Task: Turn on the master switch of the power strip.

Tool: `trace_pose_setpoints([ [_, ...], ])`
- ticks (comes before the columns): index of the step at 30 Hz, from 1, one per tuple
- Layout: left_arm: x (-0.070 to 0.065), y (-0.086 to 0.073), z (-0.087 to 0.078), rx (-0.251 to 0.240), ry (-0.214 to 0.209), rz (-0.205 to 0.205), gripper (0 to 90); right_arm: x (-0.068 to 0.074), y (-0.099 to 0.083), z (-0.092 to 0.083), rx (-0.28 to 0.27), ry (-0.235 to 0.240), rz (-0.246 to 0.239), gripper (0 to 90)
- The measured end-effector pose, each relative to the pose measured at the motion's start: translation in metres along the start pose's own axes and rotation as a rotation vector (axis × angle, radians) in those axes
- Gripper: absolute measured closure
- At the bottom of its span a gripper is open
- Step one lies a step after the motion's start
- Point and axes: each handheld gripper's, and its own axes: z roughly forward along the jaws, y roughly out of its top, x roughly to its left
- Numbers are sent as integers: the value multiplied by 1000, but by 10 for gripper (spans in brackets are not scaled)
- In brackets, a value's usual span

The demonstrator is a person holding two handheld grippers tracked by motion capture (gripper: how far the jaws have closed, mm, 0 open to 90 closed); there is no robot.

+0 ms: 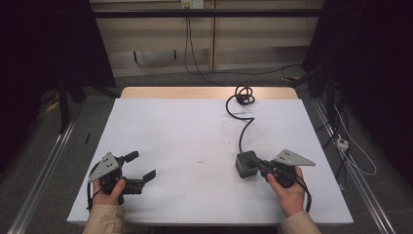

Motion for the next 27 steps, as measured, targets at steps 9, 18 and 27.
trace_pose_setpoints([
  [9, 0, 0, 0, 0, -2, 2, 29, 1, -1, 1, 6, 3, -11, 900],
  [18, 0, 0, 0, -2, 0, -1, 29, 1, -2, 1, 6, -1, -18, 900],
  [27, 0, 0, 0, -1, -1, 0, 29, 1, -3, 1, 7, 0, -13, 900],
])
